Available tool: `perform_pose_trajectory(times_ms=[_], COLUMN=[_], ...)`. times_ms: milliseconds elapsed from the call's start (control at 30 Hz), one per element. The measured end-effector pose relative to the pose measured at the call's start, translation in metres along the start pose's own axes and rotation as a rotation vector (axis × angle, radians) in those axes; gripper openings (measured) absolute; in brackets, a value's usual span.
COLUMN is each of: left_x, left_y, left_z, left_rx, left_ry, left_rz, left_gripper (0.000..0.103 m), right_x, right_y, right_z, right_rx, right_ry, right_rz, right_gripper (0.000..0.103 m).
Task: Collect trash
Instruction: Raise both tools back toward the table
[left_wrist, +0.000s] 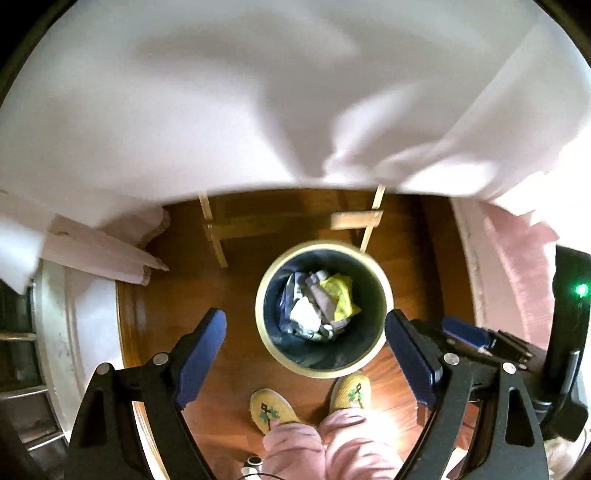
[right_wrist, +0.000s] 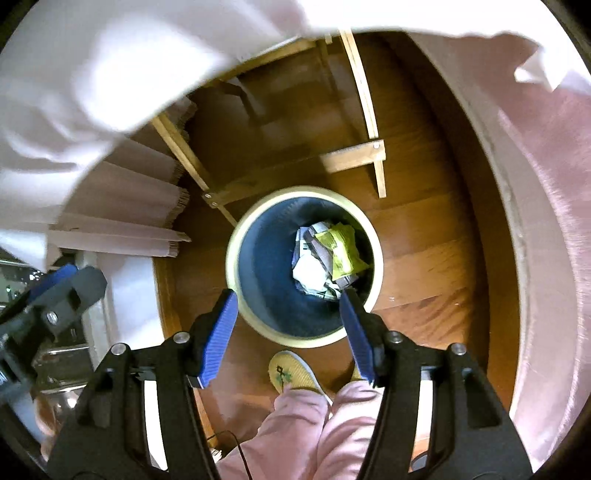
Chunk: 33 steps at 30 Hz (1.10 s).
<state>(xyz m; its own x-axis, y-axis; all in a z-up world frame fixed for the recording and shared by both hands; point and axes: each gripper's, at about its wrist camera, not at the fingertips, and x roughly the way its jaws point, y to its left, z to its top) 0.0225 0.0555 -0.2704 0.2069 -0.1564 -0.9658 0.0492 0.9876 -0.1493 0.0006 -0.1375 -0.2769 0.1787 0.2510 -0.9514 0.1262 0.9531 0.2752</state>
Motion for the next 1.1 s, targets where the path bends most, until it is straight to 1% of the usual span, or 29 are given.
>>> perform_pose_trajectory(times_ms=[67,100,233,433,533,600,700,833,933,1000,1033,1100], left_x=[-0.025,-0.044,-0.1,-0.185,-0.228,-0.25,-0.289,-0.325,-0.351,-0.359,-0.366,-0.377], left_y=[-0.002,-0.003,-0.009,-0.015,-0.014,-0.013,-0.009,0.0,0.01,0.014,0.017,0.021], left_z=[0.005,0.009,0.019,0.037,0.049,0.054,0.065,0.082,0.099,0.109,0.115,0.124], left_rx=[-0.004,-0.004,0.018,0.048,0.059,0.062,0.08,0.091,0.094,0.096,0.098,0.104], left_ry=[-0.018,-0.035,-0.086,-0.15,-0.167,-0.181,-0.219,-0.261,-0.301,-0.315,-0.327,-0.359], left_rz=[-0.008,-0.018,-0.026,-0.048,-0.056,-0.06,-0.05,-0.053,-0.061,-0.078,-0.094,-0.102], left_gripper=[0.089,0.089,0.089,0.089,0.089,0.089,0.089,0.089,0.089,0.089,0.088,0.082], right_x=[-0.024,-0.037,-0.088,-0.156,-0.191,-0.216,-0.249,-0.286,-0.311,-0.326,-0.33,-0.347], right_y=[0.009,0.014,0.033,0.06,0.075,0.086,0.102,0.119,0.136,0.145,0.147,0.157], right_z=[0.001,0.002,0.007,0.012,0.016,0.02,0.026,0.038,0.049,0.059,0.063,0.073], right_rx=[-0.005,-0.009,-0.027,-0.031,-0.036,-0.051,-0.077,-0.095,-0.124,-0.136,-0.138,-0.163], right_ry=[-0.019,-0.032,-0.083,-0.128,-0.154,-0.179,-0.218,-0.279,-0.351,-0.395,-0.409,-0.462], right_rz=[0.017,0.021,0.047,0.075,0.079,0.082,0.079,0.075,0.05,0.045,0.046,0.033], right_gripper=[0.057,0.058,0.058,0.059,0.059,0.059,0.059,0.059,0.059,0.059,0.059,0.059])
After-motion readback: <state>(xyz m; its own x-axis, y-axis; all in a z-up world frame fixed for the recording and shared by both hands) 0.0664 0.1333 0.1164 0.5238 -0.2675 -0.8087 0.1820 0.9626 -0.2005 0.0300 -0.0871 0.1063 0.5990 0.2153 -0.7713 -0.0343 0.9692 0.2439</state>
